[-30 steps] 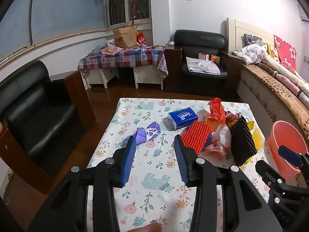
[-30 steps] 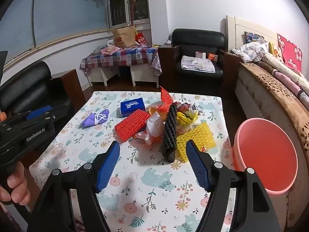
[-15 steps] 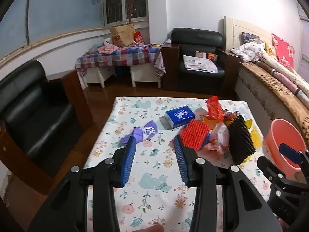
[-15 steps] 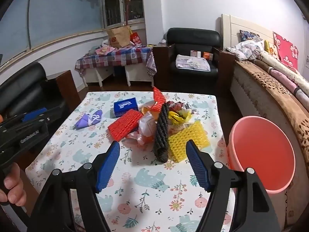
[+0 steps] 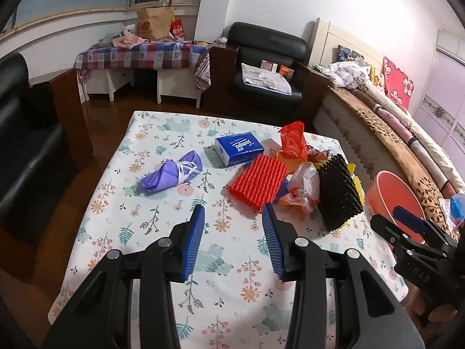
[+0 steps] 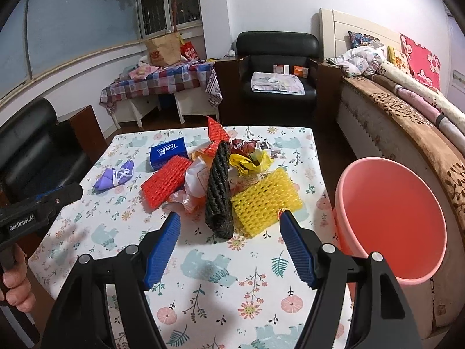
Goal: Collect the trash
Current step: 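Move the right tool to the black mesh sleeve and close on it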
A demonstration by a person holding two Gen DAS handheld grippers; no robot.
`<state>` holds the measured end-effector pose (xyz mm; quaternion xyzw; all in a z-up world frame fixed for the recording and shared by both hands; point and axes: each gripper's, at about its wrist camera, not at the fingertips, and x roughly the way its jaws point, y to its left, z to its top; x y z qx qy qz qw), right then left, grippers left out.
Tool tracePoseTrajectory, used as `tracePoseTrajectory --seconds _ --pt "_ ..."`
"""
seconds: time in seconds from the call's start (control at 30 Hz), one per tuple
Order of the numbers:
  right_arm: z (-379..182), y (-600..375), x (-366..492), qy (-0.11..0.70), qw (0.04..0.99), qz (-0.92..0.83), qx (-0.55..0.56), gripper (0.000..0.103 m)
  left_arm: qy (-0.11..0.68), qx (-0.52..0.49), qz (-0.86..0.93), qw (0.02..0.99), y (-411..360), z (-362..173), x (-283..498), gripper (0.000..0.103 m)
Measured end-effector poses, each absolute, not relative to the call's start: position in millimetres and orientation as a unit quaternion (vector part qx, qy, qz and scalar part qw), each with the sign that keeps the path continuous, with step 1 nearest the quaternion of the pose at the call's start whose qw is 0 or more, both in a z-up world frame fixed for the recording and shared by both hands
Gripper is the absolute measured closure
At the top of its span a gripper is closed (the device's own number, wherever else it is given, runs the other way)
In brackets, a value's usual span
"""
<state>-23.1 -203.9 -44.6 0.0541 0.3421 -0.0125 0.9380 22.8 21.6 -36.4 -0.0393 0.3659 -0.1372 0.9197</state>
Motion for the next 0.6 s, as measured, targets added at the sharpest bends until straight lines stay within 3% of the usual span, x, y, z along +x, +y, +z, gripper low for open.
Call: tracePoseTrajectory --seconds 0.17,0.6 --pt "-51.2 -201.6 -14.5 0.346 0.937 -0.012 0.047 0.034 0.37 -0.043 -0.139 0.917 25.8 -41.1 34.5 0.062" --pt "-55.7 -192.3 23.4 0.356 0.934 -0.01 0.038 0.046 0.407 0.013 -0.187 0.894 -48.3 -76.3 90.8 0.062"
